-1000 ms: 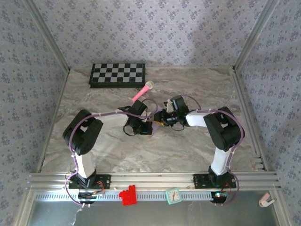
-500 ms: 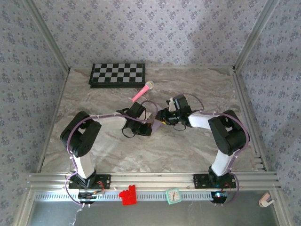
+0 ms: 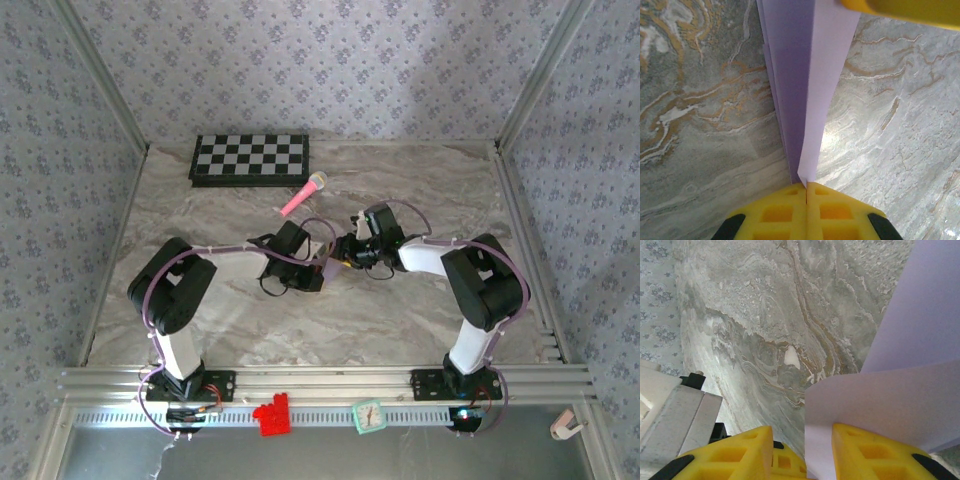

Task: Fold a paper plane with a square sheet of paper (pick it up from the middle)
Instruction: Fold the wing for the fifth time at the center of the table.

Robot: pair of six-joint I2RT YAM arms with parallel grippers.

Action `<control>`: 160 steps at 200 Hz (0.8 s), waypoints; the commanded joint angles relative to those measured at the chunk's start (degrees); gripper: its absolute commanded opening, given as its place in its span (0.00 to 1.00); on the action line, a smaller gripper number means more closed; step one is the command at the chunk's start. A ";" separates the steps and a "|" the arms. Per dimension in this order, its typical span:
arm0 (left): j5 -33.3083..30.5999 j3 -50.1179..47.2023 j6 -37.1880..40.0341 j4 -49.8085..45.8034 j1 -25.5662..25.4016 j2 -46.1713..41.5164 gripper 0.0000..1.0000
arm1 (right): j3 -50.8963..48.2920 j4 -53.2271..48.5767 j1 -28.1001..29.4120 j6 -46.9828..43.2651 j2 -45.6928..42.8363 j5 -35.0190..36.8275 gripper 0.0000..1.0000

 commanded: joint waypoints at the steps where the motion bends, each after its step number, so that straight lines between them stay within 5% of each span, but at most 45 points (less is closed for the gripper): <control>1: 0.03 -0.20 0.31 0.41 -0.34 -0.22 0.02 | 0.21 -1.57 0.42 -0.67 -0.68 0.02 0.37; 160: 1.33 -0.05 -2.28 0.74 0.04 1.10 0.02 | -1.12 -0.86 2.88 2.24 2.90 -0.87 0.27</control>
